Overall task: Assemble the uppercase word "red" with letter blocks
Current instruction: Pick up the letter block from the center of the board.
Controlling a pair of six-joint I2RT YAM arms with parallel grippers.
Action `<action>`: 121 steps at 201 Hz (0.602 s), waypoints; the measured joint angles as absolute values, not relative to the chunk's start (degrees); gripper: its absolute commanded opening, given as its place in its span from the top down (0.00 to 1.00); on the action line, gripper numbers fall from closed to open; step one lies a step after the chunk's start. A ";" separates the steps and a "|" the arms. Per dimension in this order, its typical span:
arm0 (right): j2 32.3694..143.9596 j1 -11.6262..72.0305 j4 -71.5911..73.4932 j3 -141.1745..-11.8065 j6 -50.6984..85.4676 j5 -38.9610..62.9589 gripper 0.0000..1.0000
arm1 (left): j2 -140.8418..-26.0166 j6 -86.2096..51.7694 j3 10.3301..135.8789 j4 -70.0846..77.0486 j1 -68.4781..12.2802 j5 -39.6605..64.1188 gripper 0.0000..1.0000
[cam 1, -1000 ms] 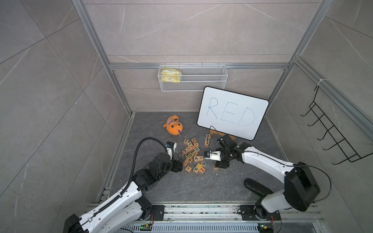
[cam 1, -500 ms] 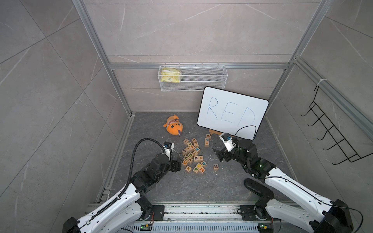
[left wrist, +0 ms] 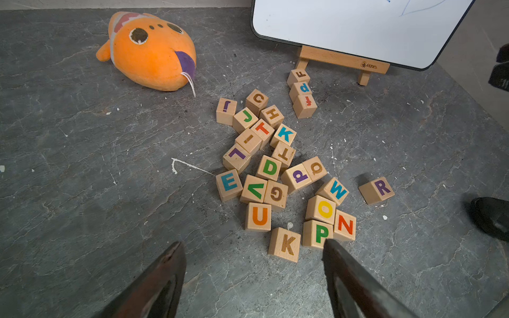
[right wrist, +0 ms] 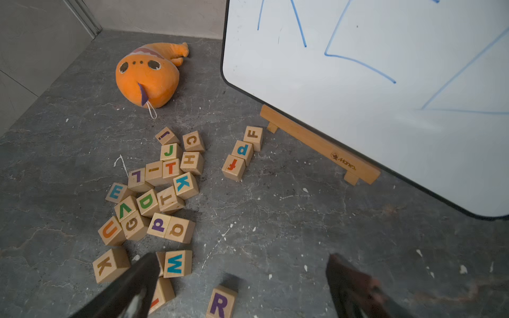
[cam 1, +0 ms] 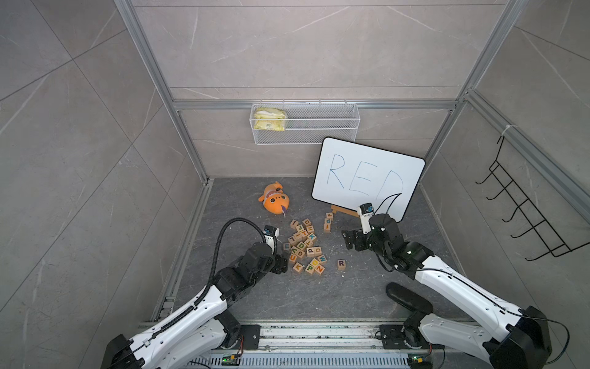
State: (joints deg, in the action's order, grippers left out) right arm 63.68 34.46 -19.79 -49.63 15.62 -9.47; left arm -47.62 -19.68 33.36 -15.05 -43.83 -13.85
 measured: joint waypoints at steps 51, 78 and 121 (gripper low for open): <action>69.47 35.57 -29.74 -59.88 21.52 -8.95 0.30 | -46.57 -19.77 33.91 -15.59 -43.83 -14.09 0.21; 78.22 44.86 -31.03 -70.39 22.96 -10.48 0.38 | -42.24 -19.99 33.91 -16.47 -43.83 -14.90 0.24; 95.46 53.74 -29.71 -83.66 25.10 -10.52 0.51 | -37.58 -20.36 33.89 -16.78 -43.83 -15.11 0.32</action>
